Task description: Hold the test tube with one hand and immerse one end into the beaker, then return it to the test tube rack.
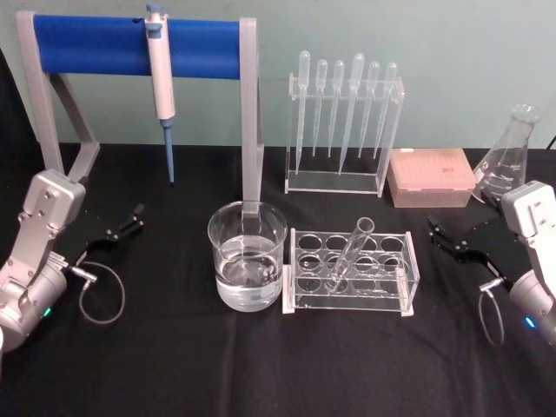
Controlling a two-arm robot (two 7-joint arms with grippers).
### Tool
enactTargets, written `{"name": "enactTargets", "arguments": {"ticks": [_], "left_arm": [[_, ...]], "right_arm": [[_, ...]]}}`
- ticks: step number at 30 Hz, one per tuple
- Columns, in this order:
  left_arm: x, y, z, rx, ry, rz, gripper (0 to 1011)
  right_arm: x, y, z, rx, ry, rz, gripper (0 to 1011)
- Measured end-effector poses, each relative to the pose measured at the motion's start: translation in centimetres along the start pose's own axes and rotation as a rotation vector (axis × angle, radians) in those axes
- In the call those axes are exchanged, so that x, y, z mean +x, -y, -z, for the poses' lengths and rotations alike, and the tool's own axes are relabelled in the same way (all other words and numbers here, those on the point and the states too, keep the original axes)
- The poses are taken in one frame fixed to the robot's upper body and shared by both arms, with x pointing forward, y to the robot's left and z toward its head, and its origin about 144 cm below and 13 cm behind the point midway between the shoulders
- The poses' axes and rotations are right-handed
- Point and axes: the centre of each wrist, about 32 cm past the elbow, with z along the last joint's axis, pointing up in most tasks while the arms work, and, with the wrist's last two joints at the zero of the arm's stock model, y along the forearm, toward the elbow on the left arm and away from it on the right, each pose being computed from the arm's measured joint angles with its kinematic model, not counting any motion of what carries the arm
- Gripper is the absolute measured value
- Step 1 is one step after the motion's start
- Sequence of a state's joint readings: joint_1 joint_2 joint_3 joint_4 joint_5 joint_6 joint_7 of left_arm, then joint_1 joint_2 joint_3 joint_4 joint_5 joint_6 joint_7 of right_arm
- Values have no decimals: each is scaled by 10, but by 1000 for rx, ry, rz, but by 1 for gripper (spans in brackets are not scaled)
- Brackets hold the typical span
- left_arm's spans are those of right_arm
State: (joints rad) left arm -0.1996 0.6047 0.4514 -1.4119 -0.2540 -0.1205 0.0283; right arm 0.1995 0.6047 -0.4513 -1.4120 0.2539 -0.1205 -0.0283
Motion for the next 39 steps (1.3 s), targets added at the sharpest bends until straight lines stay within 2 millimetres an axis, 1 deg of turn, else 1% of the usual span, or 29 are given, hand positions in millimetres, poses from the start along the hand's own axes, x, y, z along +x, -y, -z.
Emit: {"name": "enactTargets", "arguments": {"ticks": [39], "left_arm": [[0,0,0,0,0,0,1000]], "right_arm": [[0,0,0,0,0,0,1002]]}}
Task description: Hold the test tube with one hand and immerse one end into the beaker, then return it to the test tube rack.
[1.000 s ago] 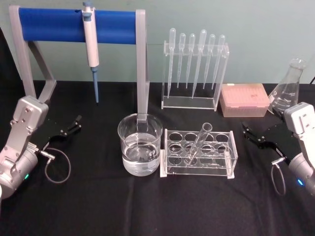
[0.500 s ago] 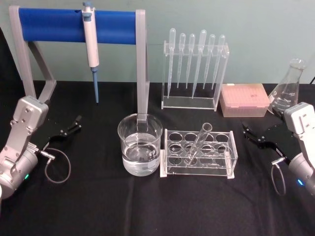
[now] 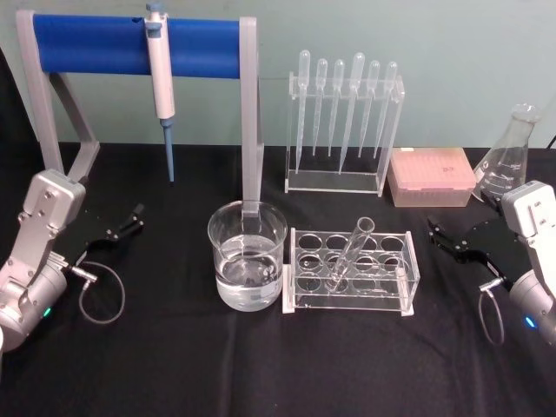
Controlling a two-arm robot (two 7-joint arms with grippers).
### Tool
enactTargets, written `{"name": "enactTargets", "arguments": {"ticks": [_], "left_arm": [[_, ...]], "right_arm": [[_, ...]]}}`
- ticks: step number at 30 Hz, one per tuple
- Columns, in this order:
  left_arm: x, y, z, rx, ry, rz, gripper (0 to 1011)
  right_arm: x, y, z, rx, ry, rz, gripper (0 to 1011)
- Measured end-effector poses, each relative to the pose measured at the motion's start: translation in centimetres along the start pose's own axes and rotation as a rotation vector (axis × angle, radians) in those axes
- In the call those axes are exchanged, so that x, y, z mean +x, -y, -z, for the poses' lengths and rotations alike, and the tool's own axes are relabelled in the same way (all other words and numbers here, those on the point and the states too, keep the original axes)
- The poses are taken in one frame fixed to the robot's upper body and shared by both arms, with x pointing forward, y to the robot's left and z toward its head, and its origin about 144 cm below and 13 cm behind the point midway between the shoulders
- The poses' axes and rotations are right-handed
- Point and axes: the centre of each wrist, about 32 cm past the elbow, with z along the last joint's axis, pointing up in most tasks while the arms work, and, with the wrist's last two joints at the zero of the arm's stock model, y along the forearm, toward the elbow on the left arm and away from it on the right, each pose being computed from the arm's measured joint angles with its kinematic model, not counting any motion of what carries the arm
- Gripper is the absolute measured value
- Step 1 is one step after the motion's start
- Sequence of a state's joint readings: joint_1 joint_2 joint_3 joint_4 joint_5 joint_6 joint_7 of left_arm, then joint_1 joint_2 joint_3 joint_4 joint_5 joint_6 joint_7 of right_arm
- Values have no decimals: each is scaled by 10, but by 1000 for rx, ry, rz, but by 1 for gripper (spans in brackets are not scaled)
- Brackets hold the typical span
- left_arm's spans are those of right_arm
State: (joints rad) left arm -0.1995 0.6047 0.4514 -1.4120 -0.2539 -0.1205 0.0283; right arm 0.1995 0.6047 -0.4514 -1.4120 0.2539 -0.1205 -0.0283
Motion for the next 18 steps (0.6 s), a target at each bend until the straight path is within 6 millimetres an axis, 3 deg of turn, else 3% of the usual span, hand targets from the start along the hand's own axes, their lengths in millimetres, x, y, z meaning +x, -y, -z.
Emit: {"name": "enactTargets", "arguments": {"ticks": [18], "left_arm": [[0,0,0,0,0,0,1000]], "right_arm": [[1,1,-2,10,-9,-5,1003]]}}
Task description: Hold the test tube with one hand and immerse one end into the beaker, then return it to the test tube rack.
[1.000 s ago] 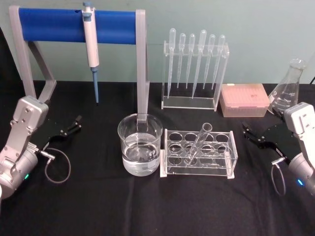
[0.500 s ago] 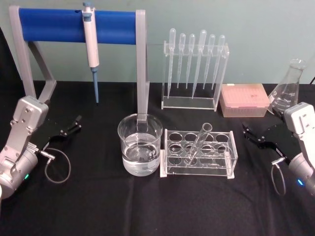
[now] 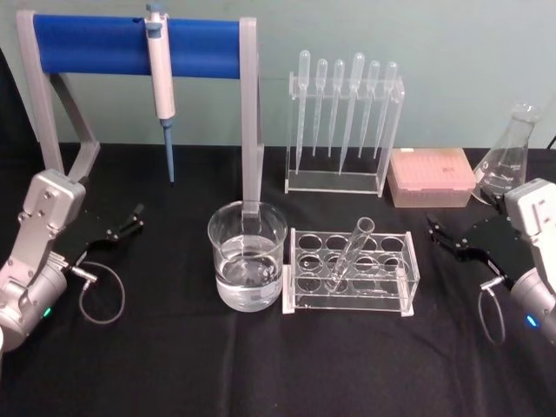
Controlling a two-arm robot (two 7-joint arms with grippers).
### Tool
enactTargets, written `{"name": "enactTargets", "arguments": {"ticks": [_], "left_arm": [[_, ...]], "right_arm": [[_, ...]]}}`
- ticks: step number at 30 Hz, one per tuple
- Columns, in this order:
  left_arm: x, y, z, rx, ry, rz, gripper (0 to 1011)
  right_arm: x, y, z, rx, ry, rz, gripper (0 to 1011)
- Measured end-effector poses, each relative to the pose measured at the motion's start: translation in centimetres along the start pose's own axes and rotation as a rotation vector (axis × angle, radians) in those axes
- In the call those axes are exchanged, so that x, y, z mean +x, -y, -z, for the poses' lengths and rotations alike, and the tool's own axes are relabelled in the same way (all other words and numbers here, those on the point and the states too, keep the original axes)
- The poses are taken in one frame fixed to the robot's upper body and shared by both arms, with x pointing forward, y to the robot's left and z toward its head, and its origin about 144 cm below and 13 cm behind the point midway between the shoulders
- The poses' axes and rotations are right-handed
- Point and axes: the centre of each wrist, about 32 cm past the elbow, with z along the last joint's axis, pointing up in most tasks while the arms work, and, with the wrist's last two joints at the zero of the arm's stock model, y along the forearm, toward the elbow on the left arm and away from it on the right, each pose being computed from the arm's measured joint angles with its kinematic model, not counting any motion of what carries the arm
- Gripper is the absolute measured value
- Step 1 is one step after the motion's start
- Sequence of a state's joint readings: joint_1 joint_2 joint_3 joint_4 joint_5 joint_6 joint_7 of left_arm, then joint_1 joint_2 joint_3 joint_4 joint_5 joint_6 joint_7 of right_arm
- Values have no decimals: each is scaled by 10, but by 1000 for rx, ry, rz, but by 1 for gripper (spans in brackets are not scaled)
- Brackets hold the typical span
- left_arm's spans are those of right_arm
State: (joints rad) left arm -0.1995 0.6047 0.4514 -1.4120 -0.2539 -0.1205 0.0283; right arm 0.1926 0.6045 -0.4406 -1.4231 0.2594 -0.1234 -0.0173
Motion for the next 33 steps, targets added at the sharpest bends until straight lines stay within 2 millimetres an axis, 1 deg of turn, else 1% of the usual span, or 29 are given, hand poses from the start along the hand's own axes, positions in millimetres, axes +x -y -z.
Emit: {"name": "enactTargets", "arguments": {"ticks": [4,10,14,18,21,24,33], "left_arm": [[0,0,0,0,0,0,1000],[0,0,0,0,0,0,1000],[0,0,0,0,0,0,1000],[0,0,0,0,0,0,1000],[0,0,0,0,0,0,1000],[0,0,0,0,0,0,1000],[0,0,0,0,0,0,1000]], "right_arm": [[4,3,-5,21,-20,-8,1002],[16,11,-19,44,-65,-44,1003],[29,19,-26,43,-94,-118,1003],[50,29,-32,43,-128,-269,1003],[60,34,-32,43,-140,-355,1002],[70,39,-31,51,-149,-477,1002],[73,39,-23,97,-186,-664,1002]]}}
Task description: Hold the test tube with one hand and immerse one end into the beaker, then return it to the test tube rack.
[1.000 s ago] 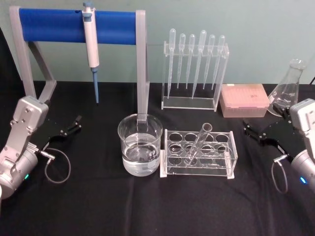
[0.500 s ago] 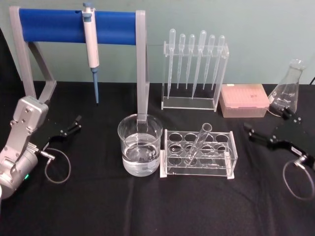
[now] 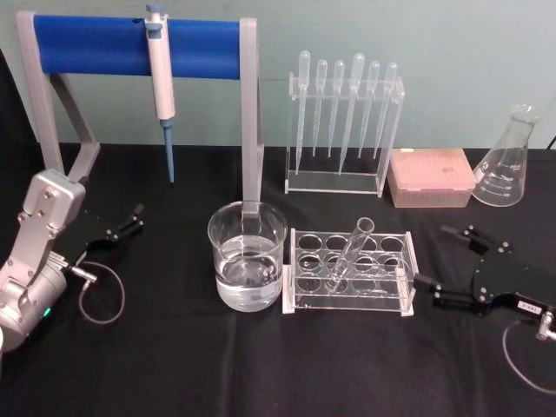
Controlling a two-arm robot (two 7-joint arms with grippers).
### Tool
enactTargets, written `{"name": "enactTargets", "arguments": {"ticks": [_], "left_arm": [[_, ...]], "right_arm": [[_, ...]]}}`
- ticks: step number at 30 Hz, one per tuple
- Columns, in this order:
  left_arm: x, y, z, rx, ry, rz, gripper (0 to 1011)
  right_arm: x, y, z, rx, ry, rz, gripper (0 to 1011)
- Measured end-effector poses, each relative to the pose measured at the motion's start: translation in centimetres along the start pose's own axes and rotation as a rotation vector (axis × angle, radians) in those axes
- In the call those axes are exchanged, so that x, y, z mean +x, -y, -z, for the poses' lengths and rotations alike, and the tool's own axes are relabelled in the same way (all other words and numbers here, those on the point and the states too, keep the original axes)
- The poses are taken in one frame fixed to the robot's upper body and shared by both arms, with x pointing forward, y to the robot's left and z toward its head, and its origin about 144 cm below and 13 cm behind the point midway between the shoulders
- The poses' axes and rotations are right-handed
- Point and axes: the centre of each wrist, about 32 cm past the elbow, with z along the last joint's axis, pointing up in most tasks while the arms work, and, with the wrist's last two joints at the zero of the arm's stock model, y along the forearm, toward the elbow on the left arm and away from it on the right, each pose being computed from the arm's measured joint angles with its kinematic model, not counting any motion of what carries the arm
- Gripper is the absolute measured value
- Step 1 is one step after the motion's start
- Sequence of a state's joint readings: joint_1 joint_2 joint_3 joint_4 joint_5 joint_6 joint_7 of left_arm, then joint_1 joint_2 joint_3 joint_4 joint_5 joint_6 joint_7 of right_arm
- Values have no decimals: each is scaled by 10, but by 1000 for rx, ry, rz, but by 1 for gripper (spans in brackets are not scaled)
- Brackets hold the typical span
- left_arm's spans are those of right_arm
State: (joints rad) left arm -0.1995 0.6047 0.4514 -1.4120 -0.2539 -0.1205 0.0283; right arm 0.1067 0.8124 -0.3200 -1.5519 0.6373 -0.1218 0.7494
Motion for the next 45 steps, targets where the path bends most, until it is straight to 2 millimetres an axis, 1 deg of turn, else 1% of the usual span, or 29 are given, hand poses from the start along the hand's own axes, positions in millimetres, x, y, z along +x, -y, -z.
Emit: {"name": "enactTargets", "arguments": {"ticks": [4,8,12,20,29,39,45], "left_arm": [[0,0,0,0,0,0,1000],[0,0,0,0,0,0,1000],[0,0,0,0,0,0,1000],[0,0,0,0,0,0,1000],[0,0,0,0,0,0,1000],[0,0,0,0,0,0,1000],[0,0,0,0,0,0,1000]], "right_arm": [[0,-2,2,34,-14,-69,1003],[-1,-4,2,53,-20,-95,1003],[-4,-11,3,76,-32,-109,1002],[-18,-29,-2,107,-46,-93,1002],[-31,-48,-3,94,-43,-65,1003],[-40,-65,-9,99,-14,-18,1003],[-44,-70,-12,105,-12,0,1002]]}}
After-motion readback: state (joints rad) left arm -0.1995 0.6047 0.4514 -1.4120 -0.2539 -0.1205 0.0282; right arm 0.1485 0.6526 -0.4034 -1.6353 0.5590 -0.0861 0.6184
